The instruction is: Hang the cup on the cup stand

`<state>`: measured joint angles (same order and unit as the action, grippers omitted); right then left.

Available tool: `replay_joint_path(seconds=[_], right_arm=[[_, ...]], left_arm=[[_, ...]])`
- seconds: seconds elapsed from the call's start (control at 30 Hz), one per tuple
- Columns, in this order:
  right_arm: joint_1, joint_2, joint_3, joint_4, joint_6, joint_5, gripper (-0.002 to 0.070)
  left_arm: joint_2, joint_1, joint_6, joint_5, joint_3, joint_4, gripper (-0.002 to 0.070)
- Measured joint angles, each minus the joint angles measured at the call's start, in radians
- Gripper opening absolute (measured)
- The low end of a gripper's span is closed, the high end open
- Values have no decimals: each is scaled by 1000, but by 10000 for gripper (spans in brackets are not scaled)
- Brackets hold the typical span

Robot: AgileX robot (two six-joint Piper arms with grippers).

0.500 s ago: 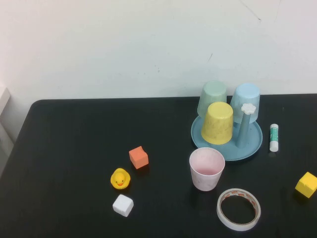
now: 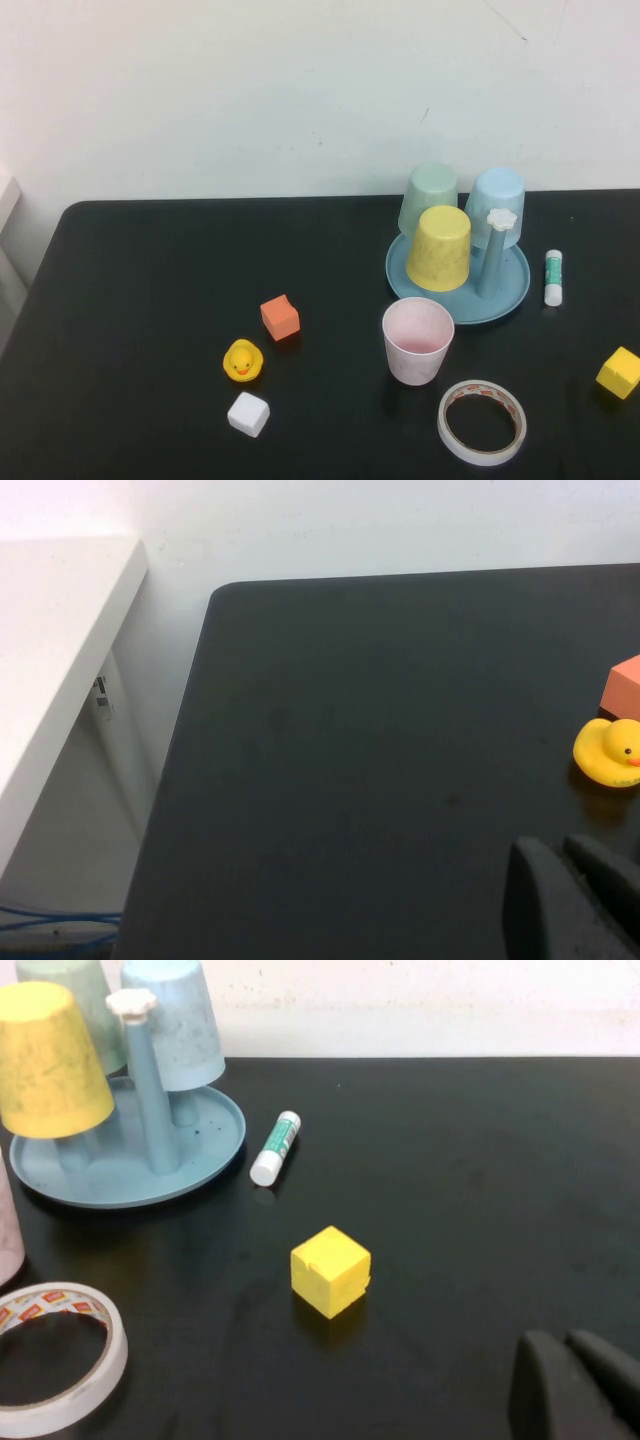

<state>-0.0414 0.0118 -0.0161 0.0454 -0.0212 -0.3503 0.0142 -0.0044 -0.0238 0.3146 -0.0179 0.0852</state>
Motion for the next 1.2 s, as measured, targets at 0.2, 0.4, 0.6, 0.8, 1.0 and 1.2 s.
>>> replay_joint_path(seconds=[0.2, 0.4, 0.6, 0.8, 1.0, 1.2], right_arm=[[0, 0, 0, 0, 2, 0, -1], [0, 0, 0, 0, 2, 0, -1], [0, 0, 0, 0, 2, 0, -1], [0, 0, 0, 0, 2, 0, -1], [0, 0, -11, 0, 4, 83, -1], [0, 0, -13, 0, 21, 398, -1]], left_arm=[[0, 0, 0, 0, 0, 0, -1], [0, 0, 0, 0, 0, 0, -1], [0, 0, 0, 0, 0, 0, -1], [0, 0, 0, -15, 0, 0, -1], [0, 0, -4, -148, -2, 0, -1], [0, 0, -4, -488, -2, 0, -1]])
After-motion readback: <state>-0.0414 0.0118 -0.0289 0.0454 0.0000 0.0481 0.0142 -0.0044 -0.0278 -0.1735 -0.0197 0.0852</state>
